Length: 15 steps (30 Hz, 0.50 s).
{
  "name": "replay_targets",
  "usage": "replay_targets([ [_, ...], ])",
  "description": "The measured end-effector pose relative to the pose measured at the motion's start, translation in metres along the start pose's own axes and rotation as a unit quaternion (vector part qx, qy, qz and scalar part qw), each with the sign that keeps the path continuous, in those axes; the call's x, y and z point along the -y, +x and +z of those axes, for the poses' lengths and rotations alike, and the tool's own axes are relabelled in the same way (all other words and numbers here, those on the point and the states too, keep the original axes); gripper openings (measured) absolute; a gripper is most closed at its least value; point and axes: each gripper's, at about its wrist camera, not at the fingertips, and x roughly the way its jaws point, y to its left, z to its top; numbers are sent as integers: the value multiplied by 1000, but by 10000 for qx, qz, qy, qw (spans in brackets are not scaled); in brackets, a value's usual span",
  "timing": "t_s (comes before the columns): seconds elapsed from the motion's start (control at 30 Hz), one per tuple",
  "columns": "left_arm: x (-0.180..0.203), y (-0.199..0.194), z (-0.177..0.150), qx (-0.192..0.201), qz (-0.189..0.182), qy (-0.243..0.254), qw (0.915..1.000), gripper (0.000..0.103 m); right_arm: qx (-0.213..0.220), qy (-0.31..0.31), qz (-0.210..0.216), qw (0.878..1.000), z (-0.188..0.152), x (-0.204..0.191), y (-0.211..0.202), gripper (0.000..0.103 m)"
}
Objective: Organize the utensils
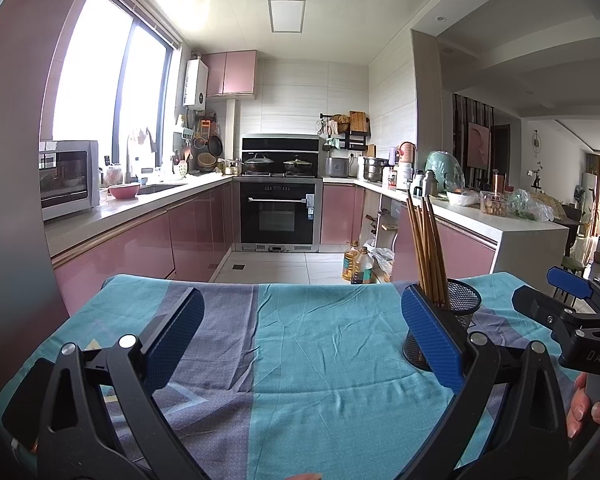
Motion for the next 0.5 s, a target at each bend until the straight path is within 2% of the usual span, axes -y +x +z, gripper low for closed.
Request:
replay_targets([
  [0.5,0,0,0,6,0,-4,10000,97,-6,12,-6,10000,-1,1,0,96],
])
